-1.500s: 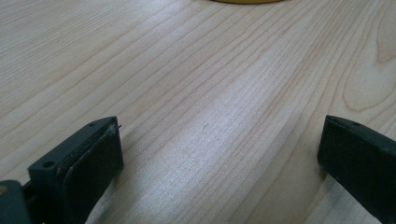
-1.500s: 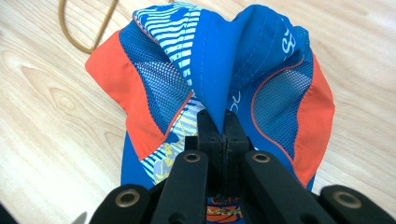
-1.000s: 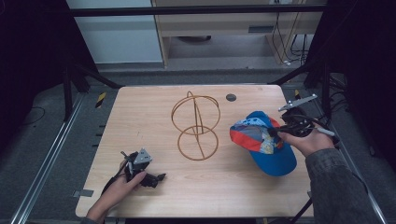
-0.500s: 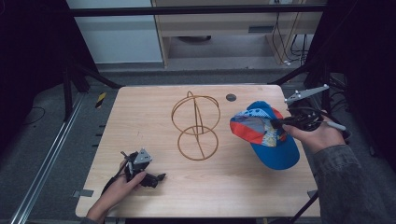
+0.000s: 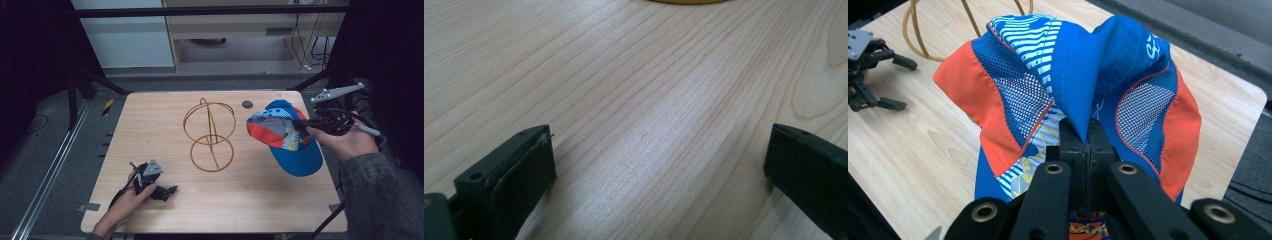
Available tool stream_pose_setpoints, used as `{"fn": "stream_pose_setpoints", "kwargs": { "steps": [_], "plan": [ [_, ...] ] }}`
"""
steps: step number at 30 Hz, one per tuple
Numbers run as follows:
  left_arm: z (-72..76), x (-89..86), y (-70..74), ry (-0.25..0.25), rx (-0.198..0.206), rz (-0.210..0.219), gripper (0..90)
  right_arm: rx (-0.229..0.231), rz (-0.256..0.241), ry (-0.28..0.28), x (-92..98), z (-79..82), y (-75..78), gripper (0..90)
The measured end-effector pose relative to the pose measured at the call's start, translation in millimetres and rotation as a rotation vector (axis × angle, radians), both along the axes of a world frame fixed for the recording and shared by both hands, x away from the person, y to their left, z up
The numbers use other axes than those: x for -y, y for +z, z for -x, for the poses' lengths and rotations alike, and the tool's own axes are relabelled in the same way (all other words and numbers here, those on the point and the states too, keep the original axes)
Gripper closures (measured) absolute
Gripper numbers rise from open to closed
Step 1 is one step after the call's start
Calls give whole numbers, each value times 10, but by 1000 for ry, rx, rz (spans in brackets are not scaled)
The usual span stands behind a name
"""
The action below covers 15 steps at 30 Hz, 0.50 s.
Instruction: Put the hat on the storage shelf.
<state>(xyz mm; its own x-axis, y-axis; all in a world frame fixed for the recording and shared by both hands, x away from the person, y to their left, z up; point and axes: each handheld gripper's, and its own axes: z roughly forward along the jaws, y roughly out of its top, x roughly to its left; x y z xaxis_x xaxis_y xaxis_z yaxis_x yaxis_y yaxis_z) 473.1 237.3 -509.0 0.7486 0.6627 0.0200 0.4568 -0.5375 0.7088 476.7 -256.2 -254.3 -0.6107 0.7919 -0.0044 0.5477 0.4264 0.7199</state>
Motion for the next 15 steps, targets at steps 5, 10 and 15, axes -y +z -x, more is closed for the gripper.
{"fn": "stream_pose_setpoints", "kwargs": {
  "steps": [5, 10, 15],
  "plan": [
    [0, -1, 2, -1, -1, -2, 0, 22, -9, 4, -28, 1, 110, 898],
    [0, 0, 2, 0, -2, -1, 0, 46, -9, 12, -86, -16, 241, 898],
    [0, 0, 2, 0, -2, -1, 0, 70, -24, 26, -188, -63, 379, 898]
  ]
}}
